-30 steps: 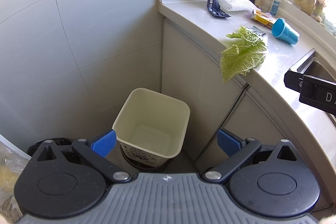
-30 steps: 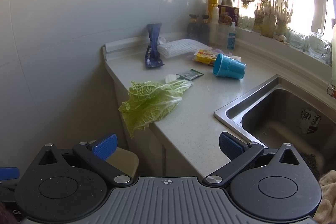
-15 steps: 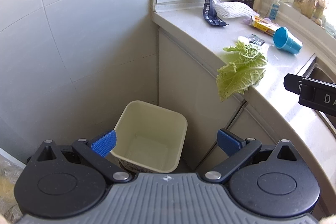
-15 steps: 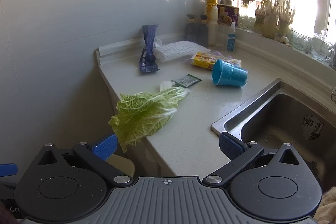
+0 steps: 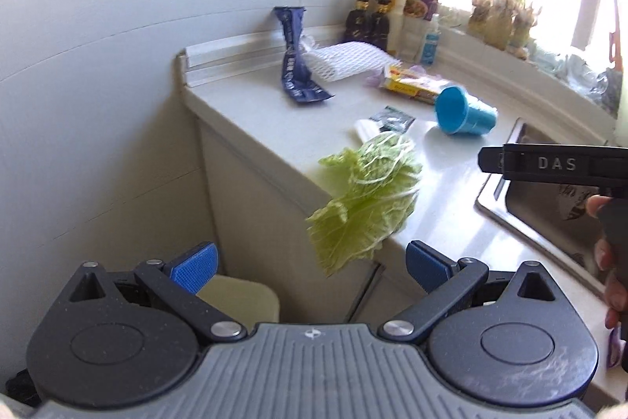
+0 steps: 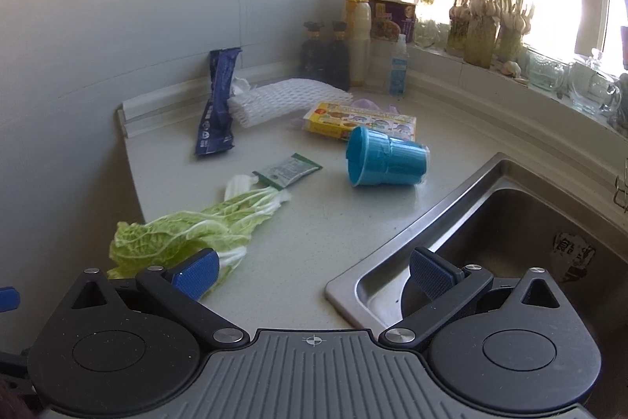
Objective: Collect trash
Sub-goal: 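Grasp the green cabbage leaf with the left gripper while the right gripper grasps the blue cup, then carry the cabbage leaf in the left gripper and the blue cup in the right gripper over the bin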
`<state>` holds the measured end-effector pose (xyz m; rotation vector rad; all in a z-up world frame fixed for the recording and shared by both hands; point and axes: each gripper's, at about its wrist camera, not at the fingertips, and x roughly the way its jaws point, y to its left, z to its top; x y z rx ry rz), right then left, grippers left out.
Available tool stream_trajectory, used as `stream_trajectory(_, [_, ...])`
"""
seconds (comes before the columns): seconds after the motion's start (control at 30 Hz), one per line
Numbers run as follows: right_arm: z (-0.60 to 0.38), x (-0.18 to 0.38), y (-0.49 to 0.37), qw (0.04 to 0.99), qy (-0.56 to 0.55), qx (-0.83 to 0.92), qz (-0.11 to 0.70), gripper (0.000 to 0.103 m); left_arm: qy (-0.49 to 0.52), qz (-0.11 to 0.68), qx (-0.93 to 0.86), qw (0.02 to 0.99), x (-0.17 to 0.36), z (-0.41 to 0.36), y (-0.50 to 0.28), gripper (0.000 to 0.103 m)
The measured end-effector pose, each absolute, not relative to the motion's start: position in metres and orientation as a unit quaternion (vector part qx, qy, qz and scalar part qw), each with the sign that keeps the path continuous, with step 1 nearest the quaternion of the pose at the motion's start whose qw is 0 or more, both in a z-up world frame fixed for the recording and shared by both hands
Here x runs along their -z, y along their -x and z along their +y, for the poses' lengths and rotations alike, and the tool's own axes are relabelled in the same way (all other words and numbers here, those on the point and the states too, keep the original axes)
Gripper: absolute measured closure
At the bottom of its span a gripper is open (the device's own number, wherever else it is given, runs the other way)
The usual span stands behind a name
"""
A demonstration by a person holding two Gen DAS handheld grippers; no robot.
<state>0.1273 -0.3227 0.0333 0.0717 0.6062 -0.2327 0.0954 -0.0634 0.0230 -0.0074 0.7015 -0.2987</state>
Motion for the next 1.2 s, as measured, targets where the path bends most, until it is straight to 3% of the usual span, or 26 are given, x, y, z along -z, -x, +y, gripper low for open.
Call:
stream_trajectory(0.3, [-0.386,-0.03,-0.181,0.939,-0.138,0.147,0.28,0.0,0.013,0.284,0.217,0.934,-0.026,-0.084,-0.137,0.002])
stream_trajectory(0.57, [-0.399,-0.015,-0.22,0.935,-0.144,0.183,0.267,0.001,-0.018,0.262,0.271,0.926,-0.011,-0.108,-0.168,0.021])
stream_trajectory(0.77, [-0.399,-0.005,-0.242,0.933,-0.114,0.212,0.268,0.011,-0.067,0.278,0.291,0.913,0.002,-0.124,-0.174,0.03])
stream_trajectory(1.0, [-0.404,0.008,-0.254,0.925,-0.11,0.234,0.279,0.036,-0.087,0.299,0.299,0.902,0.01,-0.129,-0.176,0.039])
stream_trajectory(1.2, [-0.412,0.012,-0.253,0.919,-0.123,0.25,0.28,0.074,-0.061,0.315,0.318,0.892,0.008,-0.128,-0.175,0.067])
